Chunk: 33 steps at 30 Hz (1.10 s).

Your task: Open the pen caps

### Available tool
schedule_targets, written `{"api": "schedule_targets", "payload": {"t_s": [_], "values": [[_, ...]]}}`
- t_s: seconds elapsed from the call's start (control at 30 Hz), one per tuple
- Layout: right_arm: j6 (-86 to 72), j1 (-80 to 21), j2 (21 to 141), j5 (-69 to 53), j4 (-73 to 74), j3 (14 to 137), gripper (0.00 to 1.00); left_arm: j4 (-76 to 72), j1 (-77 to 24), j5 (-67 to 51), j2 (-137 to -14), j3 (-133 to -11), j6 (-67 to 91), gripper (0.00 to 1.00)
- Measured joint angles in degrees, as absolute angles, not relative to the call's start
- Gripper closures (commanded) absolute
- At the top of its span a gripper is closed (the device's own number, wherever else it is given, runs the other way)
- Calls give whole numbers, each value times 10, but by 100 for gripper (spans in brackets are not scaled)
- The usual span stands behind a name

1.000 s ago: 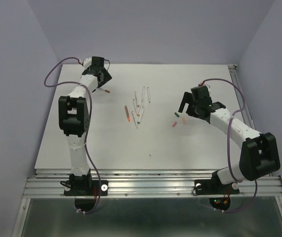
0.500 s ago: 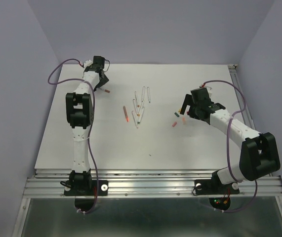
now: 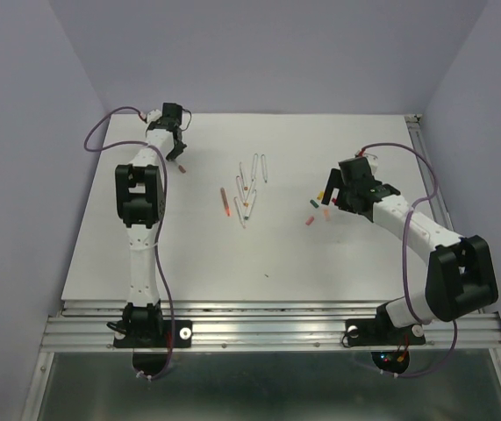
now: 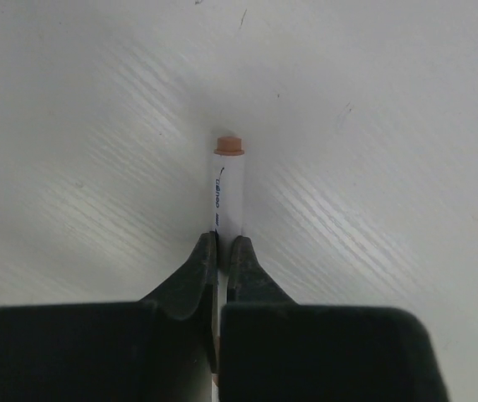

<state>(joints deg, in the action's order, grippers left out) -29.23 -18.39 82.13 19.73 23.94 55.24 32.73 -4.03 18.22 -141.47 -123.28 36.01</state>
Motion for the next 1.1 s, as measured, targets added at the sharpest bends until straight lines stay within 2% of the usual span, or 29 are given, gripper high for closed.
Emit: {"api": "schedule_targets", "payload": {"t_s": [0.1,0.23,0.37,0.6,0.67,0.8,1.1], "values": [[-283,-184,817,196,238,547,0,303,-40,179,-1393,-1193,357,100],[-271,-184,797,180,235,540,0,255,-40,146,-1326,-1081,336,100],[-262,-184,748,116,215,517,0,196,-40,97,-1185,-903,317,100],[-242,-184,679,-50,157,485,0,92,-55,45,-904,-720,329,100],[-238,-189,669,-109,135,477,0,63,-83,42,-813,-671,347,100],[-232,-232,668,-197,97,476,0,11,-179,58,-709,-597,387,100],[-242,-352,705,-287,22,476,0,-5,-350,127,-663,-525,482,100]]}}
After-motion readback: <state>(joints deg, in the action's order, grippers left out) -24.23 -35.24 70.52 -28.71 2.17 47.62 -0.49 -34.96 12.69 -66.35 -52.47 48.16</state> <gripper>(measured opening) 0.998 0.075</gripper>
